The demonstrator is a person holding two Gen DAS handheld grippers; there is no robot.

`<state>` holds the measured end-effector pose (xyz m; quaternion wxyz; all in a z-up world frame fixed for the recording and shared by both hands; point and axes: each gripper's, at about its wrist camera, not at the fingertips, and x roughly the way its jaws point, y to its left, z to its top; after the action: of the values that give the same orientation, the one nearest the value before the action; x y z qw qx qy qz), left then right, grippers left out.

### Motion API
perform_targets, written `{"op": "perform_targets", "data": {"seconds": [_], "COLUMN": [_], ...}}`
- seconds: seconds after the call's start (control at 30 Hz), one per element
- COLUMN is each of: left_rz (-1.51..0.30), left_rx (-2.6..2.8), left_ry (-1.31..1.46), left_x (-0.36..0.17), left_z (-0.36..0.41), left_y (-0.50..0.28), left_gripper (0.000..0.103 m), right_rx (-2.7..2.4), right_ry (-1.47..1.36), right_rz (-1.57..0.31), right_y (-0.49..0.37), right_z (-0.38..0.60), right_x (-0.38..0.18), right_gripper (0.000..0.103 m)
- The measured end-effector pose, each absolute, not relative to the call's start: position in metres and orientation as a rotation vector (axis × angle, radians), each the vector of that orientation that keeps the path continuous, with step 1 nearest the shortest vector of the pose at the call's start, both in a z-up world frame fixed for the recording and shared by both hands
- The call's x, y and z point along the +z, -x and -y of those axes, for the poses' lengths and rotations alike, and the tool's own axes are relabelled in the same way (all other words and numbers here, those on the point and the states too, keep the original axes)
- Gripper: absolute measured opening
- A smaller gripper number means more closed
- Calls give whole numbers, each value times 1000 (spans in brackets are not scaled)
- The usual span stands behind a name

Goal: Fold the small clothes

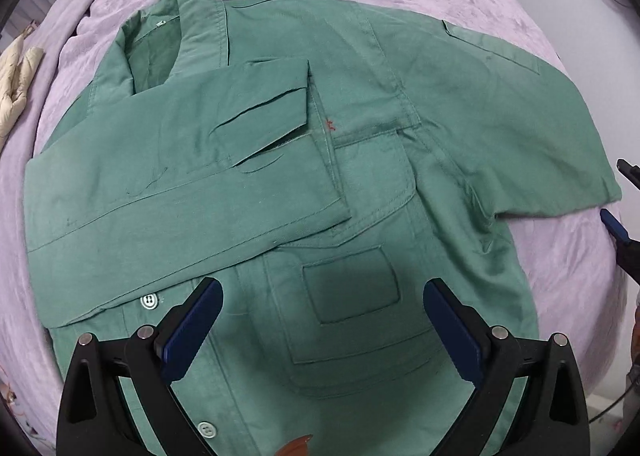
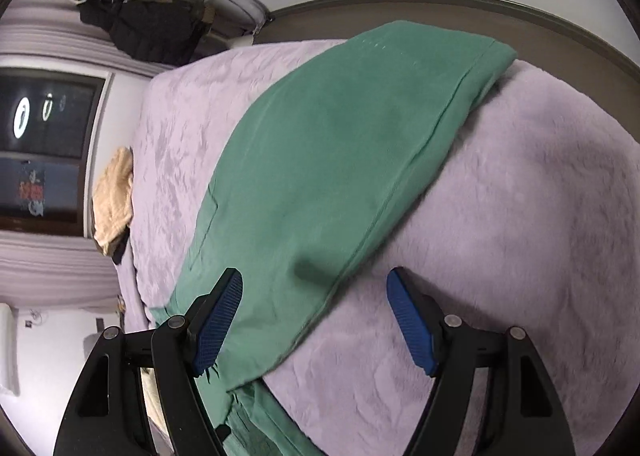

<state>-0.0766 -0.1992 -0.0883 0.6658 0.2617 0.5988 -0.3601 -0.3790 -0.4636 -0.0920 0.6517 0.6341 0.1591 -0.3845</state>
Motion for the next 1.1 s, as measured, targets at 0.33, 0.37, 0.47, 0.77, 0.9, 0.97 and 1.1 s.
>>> {"op": "perform_targets", "data": {"seconds": [0.33, 0.37, 0.47, 0.77, 0.9, 0.97, 1.1], "left_rz": [-1316, -1312, -1320, -1310, -1308, -1306, -1307], "left_rx": [-710, -709, -711, -674, -671, -666, -641], "left_ry": [-545, -548, -547, -564, -548, -536, -480], "left_x": [-91, -91, -93, -92, -88, -87, -88], "left_z": [233, 235, 241, 225, 212, 203, 170], "left_y": [70, 70, 68, 57, 49, 42, 12], "left_gripper": [101, 101, 101, 101, 101, 101, 101], "right_rx": [-827, -822, -824, -659, -537, -469, -364], "right_ry": [-1527, -1534, -1573, -1508, -1402, -1328, -1189], "right_rz": [-136, -122, -101, -35, -82, -130, -235], "right_y": [389, 390, 397, 377, 334, 300, 232], "right_z": [515, 515, 515, 513, 505, 496, 468], "right_x": [-102, -102, -105, -73, -38, -17, 13], "right_gripper": [79, 79, 65, 5, 5, 5, 5]}}
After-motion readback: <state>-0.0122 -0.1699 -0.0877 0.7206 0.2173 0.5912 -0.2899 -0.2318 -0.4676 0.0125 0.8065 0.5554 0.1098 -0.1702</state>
